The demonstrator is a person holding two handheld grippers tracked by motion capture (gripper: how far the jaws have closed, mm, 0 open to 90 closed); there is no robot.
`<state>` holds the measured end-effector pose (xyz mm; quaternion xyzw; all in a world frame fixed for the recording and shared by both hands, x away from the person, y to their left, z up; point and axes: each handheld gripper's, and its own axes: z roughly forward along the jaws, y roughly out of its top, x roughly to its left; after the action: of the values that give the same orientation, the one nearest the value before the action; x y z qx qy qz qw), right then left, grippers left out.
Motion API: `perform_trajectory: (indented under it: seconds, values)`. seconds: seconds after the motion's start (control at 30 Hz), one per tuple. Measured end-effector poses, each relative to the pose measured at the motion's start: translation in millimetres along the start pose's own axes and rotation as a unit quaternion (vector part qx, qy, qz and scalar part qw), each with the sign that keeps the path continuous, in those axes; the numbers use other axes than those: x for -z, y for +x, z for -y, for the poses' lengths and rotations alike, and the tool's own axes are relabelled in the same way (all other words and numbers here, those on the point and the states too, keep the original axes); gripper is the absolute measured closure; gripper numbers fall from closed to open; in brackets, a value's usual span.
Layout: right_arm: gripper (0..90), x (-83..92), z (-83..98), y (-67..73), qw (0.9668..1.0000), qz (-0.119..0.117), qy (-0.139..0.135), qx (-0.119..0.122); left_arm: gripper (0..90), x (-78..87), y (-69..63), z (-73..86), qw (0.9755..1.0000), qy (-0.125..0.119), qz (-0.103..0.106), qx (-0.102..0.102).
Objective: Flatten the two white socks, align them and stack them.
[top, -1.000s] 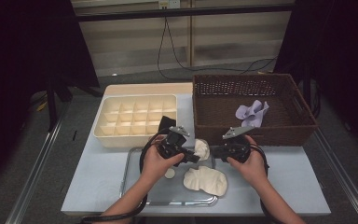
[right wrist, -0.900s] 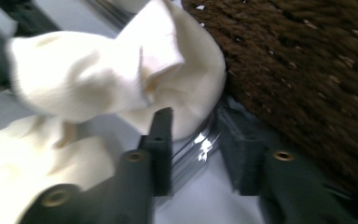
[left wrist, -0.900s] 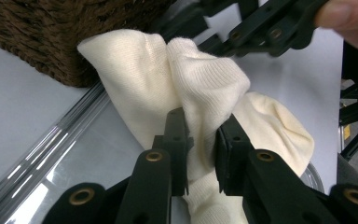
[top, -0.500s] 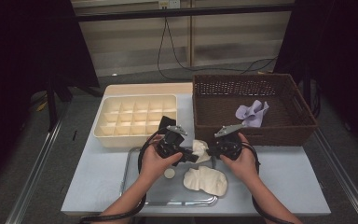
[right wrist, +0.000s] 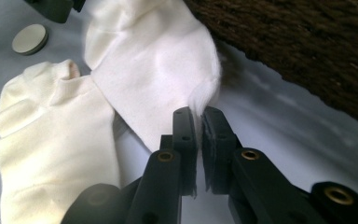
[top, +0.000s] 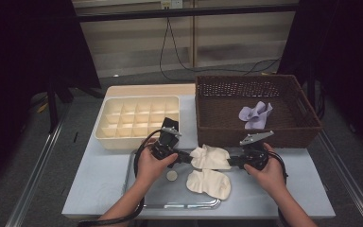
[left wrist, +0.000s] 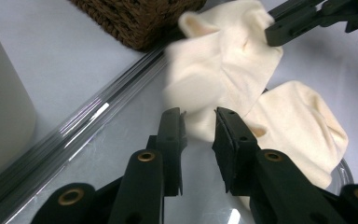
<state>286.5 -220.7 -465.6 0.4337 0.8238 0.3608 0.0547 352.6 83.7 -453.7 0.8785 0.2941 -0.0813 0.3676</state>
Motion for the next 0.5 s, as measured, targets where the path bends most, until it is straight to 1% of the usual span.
perform_trajectory:
  seconds: [0.03,0.07,0.1,0.13,0.17,0.2,0.23,0.27,0.3,0.33,0.37,0.4,0.43,0.47,0.5]
  values:
    - [84.9,1.1,1.1,-0.4,1.0000,0.000,0.000,-0.001,72.3,-0.9,0.2,0.1,1.0000,0.002,0.002,-0.001]
    - [84.9,1.9,1.9,-0.5,1.0000,0.002,-0.001,-0.001,72.0,-1.8,0.5,0.7,1.0000,-0.001,0.006,0.002]
    - [84.9,2.4,2.4,-0.3,1.0000,0.004,0.000,0.000,72.1,-1.4,0.2,0.4,1.0000,0.008,0.000,0.000]
    - [84.6,2.7,2.6,0.2,1.0000,0.006,0.001,0.000,72.1,-1.6,0.1,0.4,1.0000,0.008,0.000,-0.002]
    - [83.7,2.5,2.9,0.3,1.0000,0.003,-0.002,0.001,71.4,-2.5,-0.2,0.8,1.0000,0.001,0.002,-0.002]
    - [81.9,2.8,3.2,0.8,1.0000,0.005,-0.003,0.002,70.2,-1.5,-1.0,0.4,0.9999,0.008,-0.005,-0.009]
    - [80.1,3.1,3.4,1.6,1.0000,0.007,-0.005,0.002,68.6,-1.7,-1.9,0.3,0.9998,0.008,0.010,-0.012]
    - [76.1,3.5,3.6,1.9,0.9999,0.008,-0.008,0.003,65.7,-2.9,-3.7,0.6,0.9999,0.003,0.013,-0.011]
    - [73.8,4.1,3.7,2.6,0.9999,0.010,-0.009,0.000,63.6,-3.9,-5.8,0.6,0.9998,0.006,0.012,-0.017]
    - [71.4,4.8,3.9,3.3,0.9999,0.008,-0.012,0.000,62.4,-5.4,-7.6,0.5,0.9995,0.011,0.017,-0.024]
    - [67.5,5.8,4.0,4.5,0.9999,0.012,-0.012,-0.001,60.3,-7.2,-9.2,0.6,0.9993,0.011,0.023,-0.026]
    - [65.8,7.0,4.4,5.3,0.9998,0.013,-0.015,-0.001,58.5,-8.8,-11.4,0.8,0.9993,0.014,0.022,-0.027]
    - [64.5,7.7,5.0,6.1,0.9997,0.011,-0.021,0.002,57.3,-10.2,-11.9,1.0,0.9988,0.018,0.032,-0.032]
    - [61.8,9.3,5.6,7.7,0.9997,0.015,-0.020,0.001,55.6,-11.7,-14.1,1.4,0.9989,0.018,0.030,-0.032]
    - [60.6,10.3,6.4,8.8,0.9996,0.016,-0.024,0.003,54.8,-12.5,-15.6,1.8,0.9985,0.022,0.032,-0.038]
